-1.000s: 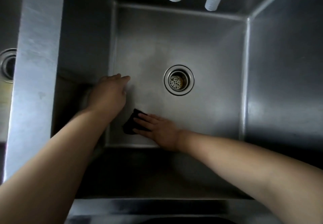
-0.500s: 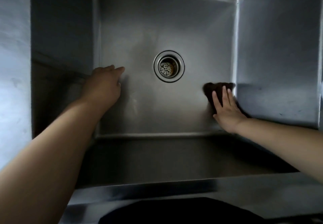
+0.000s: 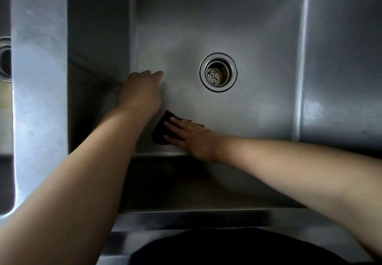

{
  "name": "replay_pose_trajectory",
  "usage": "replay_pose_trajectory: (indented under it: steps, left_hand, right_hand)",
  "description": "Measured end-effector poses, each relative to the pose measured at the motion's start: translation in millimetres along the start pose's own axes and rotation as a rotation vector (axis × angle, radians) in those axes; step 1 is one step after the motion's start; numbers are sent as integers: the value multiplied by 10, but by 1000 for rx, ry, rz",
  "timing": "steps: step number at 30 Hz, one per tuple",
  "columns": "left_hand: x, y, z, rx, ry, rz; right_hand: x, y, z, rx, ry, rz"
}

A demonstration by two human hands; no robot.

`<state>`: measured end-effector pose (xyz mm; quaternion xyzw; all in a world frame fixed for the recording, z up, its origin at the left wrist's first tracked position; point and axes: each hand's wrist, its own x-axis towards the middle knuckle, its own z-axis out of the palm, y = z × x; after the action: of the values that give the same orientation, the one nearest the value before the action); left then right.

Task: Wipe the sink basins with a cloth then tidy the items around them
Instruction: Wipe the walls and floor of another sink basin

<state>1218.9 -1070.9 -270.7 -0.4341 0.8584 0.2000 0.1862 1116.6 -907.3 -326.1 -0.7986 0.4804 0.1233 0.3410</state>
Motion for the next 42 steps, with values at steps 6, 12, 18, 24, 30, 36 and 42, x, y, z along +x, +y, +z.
replay_pose_trajectory:
  steps: [6,12,18,24,30,36,42]
  left_hand:
    - [2,-18,37,13,-25,-37]
    - [-41,-53,112,59,-77,-8]
    - [-101,15,127,84,-112,11]
    - [-165,160,135,166,-164,39]
    - [-85,480,244,346,-231,274]
    - [240,872,383,386,-227,293]
    - [419,1020,471,403,-253,237]
  right_hand:
    - [373,-213,-11,-222,-15,-213]
    - [84,5,209,-251,68,-378]
    - [-688,488,299,-152,17,-274]
    - [-1436,855,393,-85,10,-46]
    - [-1614,1294,162,127,153,498]
    - [-1190,1813,-251,166,305,522]
    - [-635,2472,-759,220,396,647]
